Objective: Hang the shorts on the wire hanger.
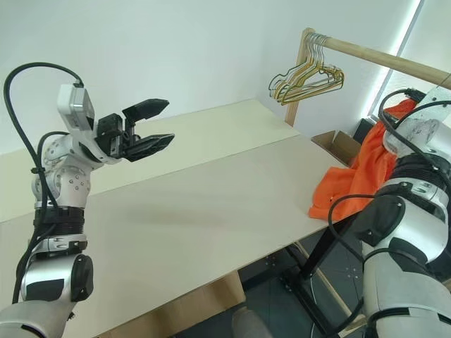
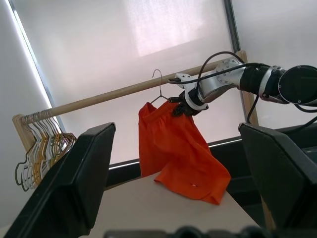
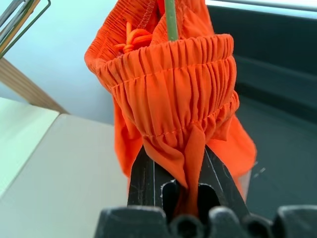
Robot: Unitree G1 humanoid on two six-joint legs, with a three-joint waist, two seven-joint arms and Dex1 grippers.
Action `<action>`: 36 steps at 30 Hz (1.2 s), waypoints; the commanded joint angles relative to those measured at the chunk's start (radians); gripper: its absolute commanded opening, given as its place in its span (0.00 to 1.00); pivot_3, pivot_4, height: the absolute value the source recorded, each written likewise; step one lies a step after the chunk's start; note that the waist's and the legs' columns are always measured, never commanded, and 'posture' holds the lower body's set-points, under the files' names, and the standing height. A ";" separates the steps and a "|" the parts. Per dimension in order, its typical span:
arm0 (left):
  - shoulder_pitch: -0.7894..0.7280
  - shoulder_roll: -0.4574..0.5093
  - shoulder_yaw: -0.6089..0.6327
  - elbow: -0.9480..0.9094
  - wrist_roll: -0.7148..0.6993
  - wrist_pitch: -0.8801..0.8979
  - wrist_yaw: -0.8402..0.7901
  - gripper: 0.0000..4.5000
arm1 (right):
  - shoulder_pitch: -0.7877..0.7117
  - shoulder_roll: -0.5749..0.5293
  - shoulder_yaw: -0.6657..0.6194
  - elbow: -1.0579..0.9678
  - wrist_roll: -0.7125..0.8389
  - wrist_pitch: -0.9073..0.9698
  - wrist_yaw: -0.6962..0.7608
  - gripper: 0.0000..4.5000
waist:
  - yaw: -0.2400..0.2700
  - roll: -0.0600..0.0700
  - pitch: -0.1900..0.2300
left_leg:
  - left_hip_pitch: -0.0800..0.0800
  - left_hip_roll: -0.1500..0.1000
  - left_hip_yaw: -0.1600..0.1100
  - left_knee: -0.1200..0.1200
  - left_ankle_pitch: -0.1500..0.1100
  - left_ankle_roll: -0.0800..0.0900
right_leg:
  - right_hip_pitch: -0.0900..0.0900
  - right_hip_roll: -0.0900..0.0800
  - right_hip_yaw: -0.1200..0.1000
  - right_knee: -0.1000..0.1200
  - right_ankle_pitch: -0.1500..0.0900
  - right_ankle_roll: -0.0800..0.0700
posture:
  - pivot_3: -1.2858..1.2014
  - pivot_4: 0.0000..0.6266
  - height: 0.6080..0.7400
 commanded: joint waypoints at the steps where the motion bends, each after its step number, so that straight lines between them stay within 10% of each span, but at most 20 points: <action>1: -0.013 0.004 -0.005 -0.012 -0.005 -0.009 0.004 0.96 | -0.059 -0.034 -0.021 0.024 0.061 -0.040 -0.016 0.00 | -0.001 0.000 0.000 | 0.000 0.000 0.000 0.000 0.000 0.000 | 0.000 0.000 0.000 0.000 0.000 0.000 | 0.40 0.00 1.00; 8: -0.021 0.006 -0.014 -0.005 -0.005 -0.016 0.004 0.96 | -0.047 -0.051 0.026 0.086 0.081 -0.061 -0.004 0.00 | -0.001 0.000 0.000 | 0.000 0.000 0.001 -0.001 0.000 0.000 | 0.000 0.000 0.000 -0.001 -0.001 0.001 | 0.40 0.00 1.00; 23: -0.002 0.025 -0.010 -0.027 -0.005 -0.006 0.021 0.97 | 0.018 -0.035 0.183 0.013 -0.004 -0.187 -0.102 0.99 | 0.005 0.000 0.001 | 0.000 0.000 0.001 -0.001 0.000 0.000 | 0.000 0.000 0.001 -0.001 -0.001 0.003 | 0.41 0.00 1.00; 36: 0.006 0.029 -0.008 -0.028 -0.014 -0.002 0.025 0.97 | 0.222 0.064 0.417 -0.507 -0.166 -0.196 -0.107 0.99 | 0.027 0.000 0.001 | 0.000 0.000 0.001 -0.001 0.000 0.000 | -0.001 0.000 0.002 -0.001 -0.001 0.004 | 0.41 0.00 1.00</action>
